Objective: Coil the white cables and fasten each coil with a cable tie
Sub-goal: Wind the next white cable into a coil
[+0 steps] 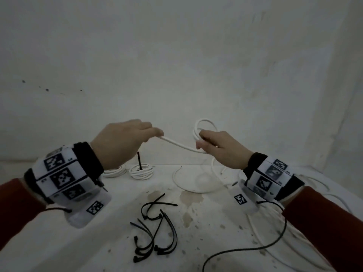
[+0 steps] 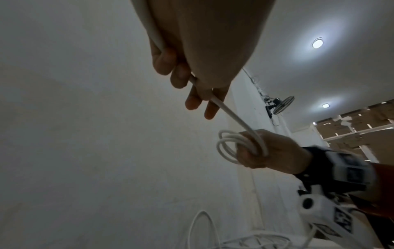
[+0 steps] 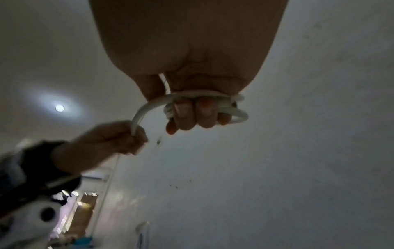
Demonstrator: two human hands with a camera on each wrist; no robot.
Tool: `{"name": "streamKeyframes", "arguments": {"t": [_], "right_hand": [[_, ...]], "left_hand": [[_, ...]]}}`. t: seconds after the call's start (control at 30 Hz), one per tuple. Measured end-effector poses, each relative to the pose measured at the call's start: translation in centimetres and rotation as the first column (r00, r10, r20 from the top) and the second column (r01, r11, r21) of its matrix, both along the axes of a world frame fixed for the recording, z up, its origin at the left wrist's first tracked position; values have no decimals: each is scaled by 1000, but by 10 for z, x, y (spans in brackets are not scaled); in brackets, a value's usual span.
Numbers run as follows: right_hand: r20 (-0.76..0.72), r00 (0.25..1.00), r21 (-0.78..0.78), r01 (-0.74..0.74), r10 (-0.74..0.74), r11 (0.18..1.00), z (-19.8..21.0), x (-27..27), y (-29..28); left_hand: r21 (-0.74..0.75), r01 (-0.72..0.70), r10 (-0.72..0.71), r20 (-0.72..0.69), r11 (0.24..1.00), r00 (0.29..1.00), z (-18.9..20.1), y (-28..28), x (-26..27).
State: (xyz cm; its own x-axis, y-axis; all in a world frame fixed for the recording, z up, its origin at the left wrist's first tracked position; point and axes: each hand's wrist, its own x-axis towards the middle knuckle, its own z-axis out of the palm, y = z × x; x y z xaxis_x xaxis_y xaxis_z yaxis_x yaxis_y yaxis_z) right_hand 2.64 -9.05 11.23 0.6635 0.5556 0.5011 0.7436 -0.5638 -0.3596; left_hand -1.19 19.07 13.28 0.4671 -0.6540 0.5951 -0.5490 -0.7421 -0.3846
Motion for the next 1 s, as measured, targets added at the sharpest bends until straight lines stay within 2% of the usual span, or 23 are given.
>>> {"name": "streamKeyframes", "arguments": {"t": [0.13,0.23,0.3,0.33,0.4,0.47,0.53,0.63,0.7,0.8,0.93,1.0], "right_hand": [[-225,955,295,-123,194,948,10,-23,10],[-328,874,553,-131,359,823,16,-30,18],[-358,782,730,-107,511,675,19,-31,23],[-357,748,791,-76,559,607,21,-30,26],[-351,736,854,-1,578,520,24,-31,31],[-338,760,879,44,556,474,25,-32,37],[-325,787,886,59,524,460,23,-33,40],[-318,828,873,65,463,484,15,-32,44],[-317,831,874,69,457,481,7,-29,46],[-344,800,876,85,492,475,-3,-24,47],[-403,692,850,40,599,525,-4,-24,43],[-396,712,815,-19,580,580,-3,-25,39]], "left_hand": [[-124,17,-18,-11,992,1000,1,-4,16],[-274,94,-131,-121,957,984,-6,-20,23],[-473,148,-301,-266,868,916,-10,-34,20],[-576,144,-397,-340,804,853,-13,-41,16],[-729,89,-555,-429,679,713,-18,-54,7],[-825,67,-653,-392,561,648,-25,-65,2],[-881,63,-684,-317,469,657,-28,-71,3],[-905,57,-627,-245,421,739,-32,-76,10],[-903,51,-560,-219,426,799,-35,-78,12],[-844,44,-428,-225,535,875,-39,-80,15],[-732,-62,-284,-340,678,897,-42,-80,17],[-671,-98,-223,-376,735,899,-43,-80,16]]}}
